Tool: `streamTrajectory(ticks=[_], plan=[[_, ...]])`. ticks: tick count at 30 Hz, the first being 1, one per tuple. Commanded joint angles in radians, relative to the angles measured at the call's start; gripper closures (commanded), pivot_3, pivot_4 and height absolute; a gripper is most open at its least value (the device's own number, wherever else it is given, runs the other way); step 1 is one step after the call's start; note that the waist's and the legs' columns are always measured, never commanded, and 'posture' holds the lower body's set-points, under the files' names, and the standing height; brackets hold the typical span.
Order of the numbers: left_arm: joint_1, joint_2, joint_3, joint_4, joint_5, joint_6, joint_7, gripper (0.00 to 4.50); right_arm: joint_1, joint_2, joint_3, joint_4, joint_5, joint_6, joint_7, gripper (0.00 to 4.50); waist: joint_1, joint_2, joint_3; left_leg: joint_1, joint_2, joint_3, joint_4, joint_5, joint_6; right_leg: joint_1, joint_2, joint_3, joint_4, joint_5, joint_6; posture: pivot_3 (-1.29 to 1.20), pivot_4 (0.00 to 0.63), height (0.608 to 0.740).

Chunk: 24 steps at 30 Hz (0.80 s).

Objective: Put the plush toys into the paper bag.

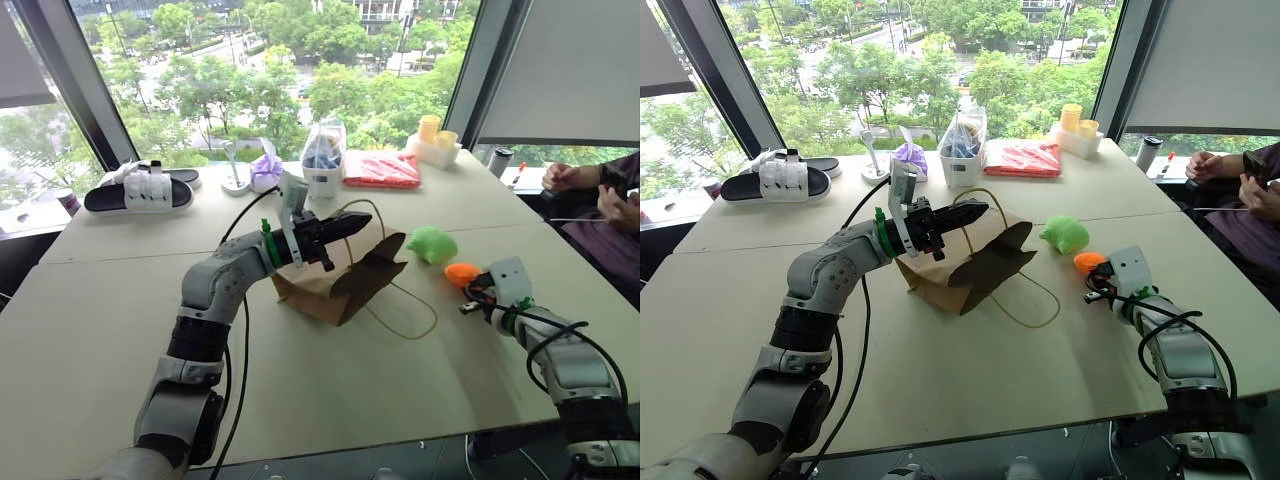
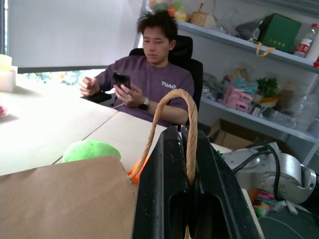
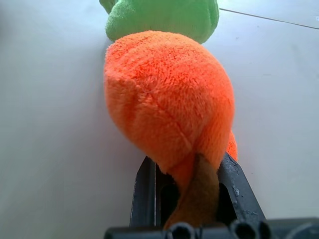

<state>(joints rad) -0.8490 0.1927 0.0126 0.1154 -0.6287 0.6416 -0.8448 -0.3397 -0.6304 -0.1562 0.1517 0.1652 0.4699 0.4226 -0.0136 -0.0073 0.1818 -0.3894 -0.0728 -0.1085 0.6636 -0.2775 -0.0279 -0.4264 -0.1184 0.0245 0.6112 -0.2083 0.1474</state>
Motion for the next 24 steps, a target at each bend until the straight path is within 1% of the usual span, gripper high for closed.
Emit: streamTrajectory(ticks=[1,4,6,8,10,15,20,21,24], plan=[[-0.019,-0.003,0.017,-0.021,-0.017,-0.01,0.0,4.5,0.037,-0.04,-0.074,-0.235,0.105,0.025,0.09,4.43,0.001,0.001,0.0,0.0,0.0,0.0,0.0,0.0,0.0,0.0,0.0,0.0,0.0,0.0,0.0,0.0,0.15,0.74],[-0.037,-0.014,0.041,-0.004,-0.047,0.006,0.004,4.5,0.082,-0.102,-0.107,-0.508,0.252,0.166,0.19,4.43,0.002,0.002,0.001,-0.002,0.0,-0.001,0.0,0.0,0.0,-0.001,0.0,0.0,0.0,0.0,0.0,0.0,0.15,0.74],[-0.048,-0.022,0.056,0.003,-0.071,0.021,0.005,4.5,0.084,-0.136,-0.06,-0.584,0.257,0.212,0.209,4.43,0.001,0.001,0.001,-0.001,0.0,-0.001,0.0,0.0,0.0,-0.001,0.0,0.0,-0.001,0.0,0.0,0.0,0.15,0.74],[-0.056,-0.033,0.069,0.011,-0.09,0.032,0.016,4.5,0.05,-0.13,-0.024,-0.596,0.257,0.231,0.196,4.43,0.001,0.0,0.0,-0.001,0.0,-0.002,0.0,0.0,0.0,0.0,0.0,-0.001,-0.001,0.0,0.0,0.0,0.15,0.74],[-0.058,-0.04,0.069,0.012,-0.093,0.034,0.021,4.5,0.014,-0.103,0.001,-0.598,0.267,0.25,0.182,4.43,0.002,-0.001,0.0,-0.001,0.0,-0.001,0.0,0.0,0.0,0.001,0.0,-0.001,-0.001,0.0,0.0,0.0,0.15,0.74],[-0.057,-0.055,0.069,0.007,-0.098,0.031,0.032,4.5,-0.07,-0.034,0.147,-0.547,0.22,0.23,0.193,4.43,0.002,0.0,0.0,-0.001,0.0,-0.001,0.0,0.0,0.0,0.0,0.0,-0.001,-0.001,0.0,0.0,0.0,0.15,0.74],[-0.039,-0.066,0.071,-0.027,-0.121,0.049,0.049,4.5,-0.252,0.082,0.31,-0.331,0.094,0.131,0.182,4.43,-0.001,0.0,0.001,-0.001,0.0,-0.001,0.0,0.0,0.0,0.0,0.0,-0.001,0.0,0.0,0.0,0.0,0.15,0.74],[-0.036,-0.068,0.074,-0.033,-0.126,0.053,0.058,4.5,-0.274,0.092,0.337,-0.299,0.07,0.115,0.191,4.43,-0.001,0.0,0.0,-0.001,0.0,-0.002,0.0,0.0,0.0,-0.001,0.0,-0.001,0.0,0.0,0.0,0.0,0.15,0.74],[-0.034,-0.074,0.093,-0.034,-0.135,0.055,0.092,4.5,-0.298,0.103,0.362,-0.254,0.036,0.09,0.207,3.23,0.005,0.0,0.0,-0.001,0.0,-0.002,0.0,0.0,-0.001,-0.001,0.0,-0.001,0.0,0.0,0.0,0.0,0.15,0.74]])
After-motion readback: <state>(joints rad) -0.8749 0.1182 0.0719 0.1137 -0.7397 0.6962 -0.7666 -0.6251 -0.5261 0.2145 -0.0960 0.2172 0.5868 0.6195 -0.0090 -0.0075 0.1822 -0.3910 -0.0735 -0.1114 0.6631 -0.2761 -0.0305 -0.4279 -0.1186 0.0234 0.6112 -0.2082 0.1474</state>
